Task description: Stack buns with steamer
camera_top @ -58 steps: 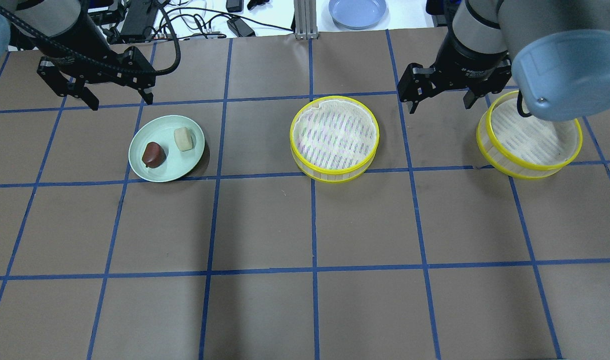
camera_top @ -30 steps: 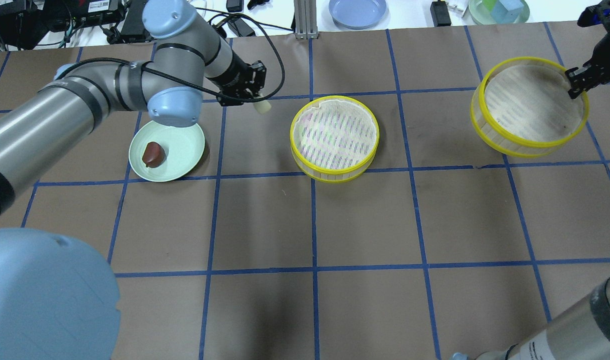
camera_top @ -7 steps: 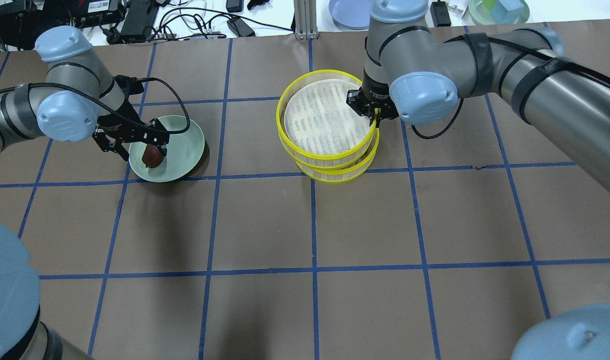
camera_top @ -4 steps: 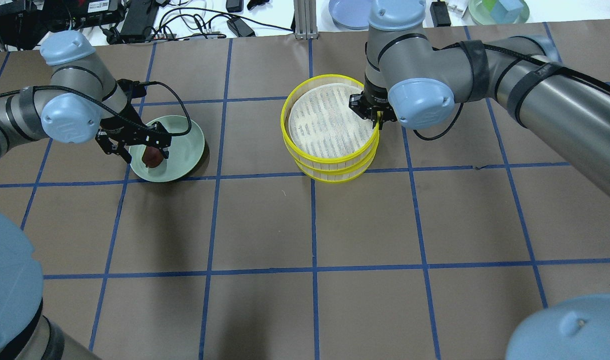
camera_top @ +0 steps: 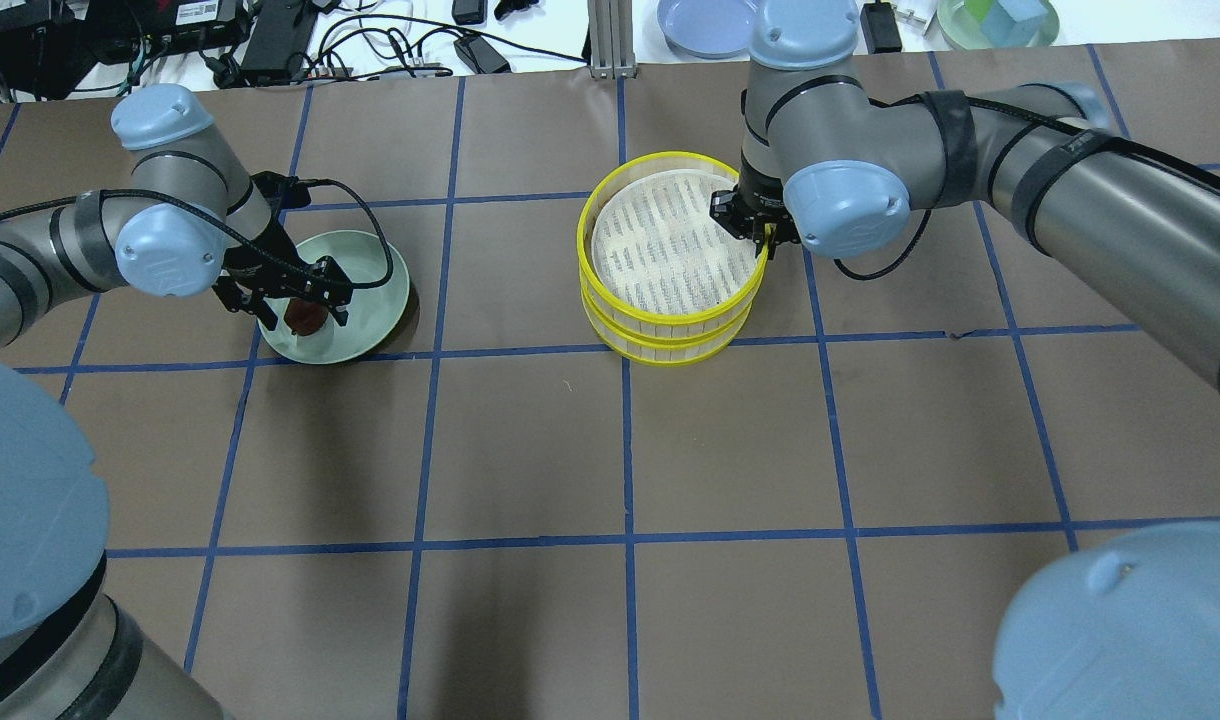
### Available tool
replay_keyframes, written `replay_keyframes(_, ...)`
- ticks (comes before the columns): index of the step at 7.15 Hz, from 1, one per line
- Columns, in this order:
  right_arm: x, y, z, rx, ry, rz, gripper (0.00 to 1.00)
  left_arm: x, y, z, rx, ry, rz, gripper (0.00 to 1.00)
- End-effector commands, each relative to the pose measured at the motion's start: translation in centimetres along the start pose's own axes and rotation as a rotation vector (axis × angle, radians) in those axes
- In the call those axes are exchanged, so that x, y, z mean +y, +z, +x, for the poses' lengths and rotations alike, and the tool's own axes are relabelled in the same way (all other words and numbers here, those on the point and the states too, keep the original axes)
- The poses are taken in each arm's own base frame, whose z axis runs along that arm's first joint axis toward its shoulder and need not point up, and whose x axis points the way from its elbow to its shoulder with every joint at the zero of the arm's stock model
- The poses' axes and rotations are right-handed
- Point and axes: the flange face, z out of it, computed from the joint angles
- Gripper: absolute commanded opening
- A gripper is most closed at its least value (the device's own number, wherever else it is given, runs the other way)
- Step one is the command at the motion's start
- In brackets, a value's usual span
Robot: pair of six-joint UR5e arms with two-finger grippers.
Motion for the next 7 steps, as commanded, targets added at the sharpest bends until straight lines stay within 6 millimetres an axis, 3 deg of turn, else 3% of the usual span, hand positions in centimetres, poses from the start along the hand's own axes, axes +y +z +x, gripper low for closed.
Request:
replay_keyframes(1, -0.1, 0.4, -0.1, -0.004, 0.002, -0.003, 0.06, -1.3, 1.0, -0.3, -0.006, 0.007, 0.041, 0.23)
replay_keyframes(2, -0.1, 0.5, 0.0, 0.004, -0.004, -0.002, 0.10, -1.6, 0.8, -0.3, -0.010, 0.006, 0.057, 0.00)
replay_keyframes(3, -0.2, 0.4, 0.0, 0.007, -0.005, 0.004, 0.16, -1.7, 0.4, -0.4, -0.015, -0.007, 0.067, 0.00)
replay_keyframes(4, -0.3, 0.4, 0.0, 0.007, -0.007, 0.009, 0.42, -1.7, -1.5, -0.4, -0.018, -0.043, 0.101, 0.00)
replay_keyframes(5, -0.5, 0.2, -0.1, -0.002, -0.003, 0.031, 0.69, -2.3, -4.6, 0.3, -0.004, -0.102, 0.162, 0.00)
replay_keyframes(6, -0.6, -0.1, -0.1, -0.008, -0.002, 0.046, 0.94, -2.9, -7.4, 2.2, 0.020, -0.155, 0.210, 0.00)
replay_keyframes(7, -1.2, -1.8, 0.3, -0.023, -0.002, 0.075, 1.00, -2.4, -9.7, 6.0, 0.036, -0.226, 0.249, 0.00)
